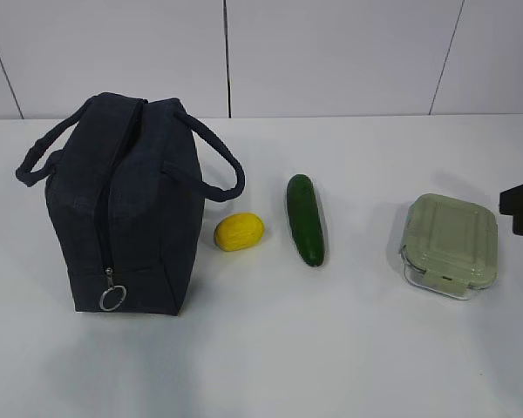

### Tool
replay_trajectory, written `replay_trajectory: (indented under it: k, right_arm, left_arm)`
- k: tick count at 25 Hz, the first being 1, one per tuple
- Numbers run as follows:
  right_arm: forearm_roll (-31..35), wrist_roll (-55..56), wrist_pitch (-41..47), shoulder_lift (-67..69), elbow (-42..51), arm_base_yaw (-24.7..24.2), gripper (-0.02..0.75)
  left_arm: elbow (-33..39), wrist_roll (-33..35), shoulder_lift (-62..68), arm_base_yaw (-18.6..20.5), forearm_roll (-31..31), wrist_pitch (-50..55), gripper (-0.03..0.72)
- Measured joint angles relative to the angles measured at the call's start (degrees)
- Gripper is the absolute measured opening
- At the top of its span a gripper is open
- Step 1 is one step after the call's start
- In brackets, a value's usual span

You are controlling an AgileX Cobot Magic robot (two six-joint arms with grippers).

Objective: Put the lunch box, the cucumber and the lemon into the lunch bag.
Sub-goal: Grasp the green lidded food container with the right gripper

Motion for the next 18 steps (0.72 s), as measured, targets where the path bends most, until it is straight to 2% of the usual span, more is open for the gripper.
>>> replay_trajectory:
  k: [6,10,14,18]
  right_arm:
    - [-2.63,-4.82,0.28,4.22,0.00,-6.70,0.246]
    - [-4.06,-5.34,0.28,7.52,0.00,-9.52,0.245]
    - [-7.45,-5.54,0.28,8.42,-0.04,-10.22,0.245]
    - [-7.94,-5.65,0.28,8.42,-0.04,-10.22,0.245]
  left_arm:
    - [0.00,-0.09,0.00,0.00,0.09,0.00,0.239]
    - [0.00,-0.09,0.00,0.00,0.09,0.00,0.239]
    - [0.00,-0.09,0.00,0.00,0.09,0.00,0.239]
    - [0.00,-0.09,0.00,0.00,0.09,0.00,0.239]
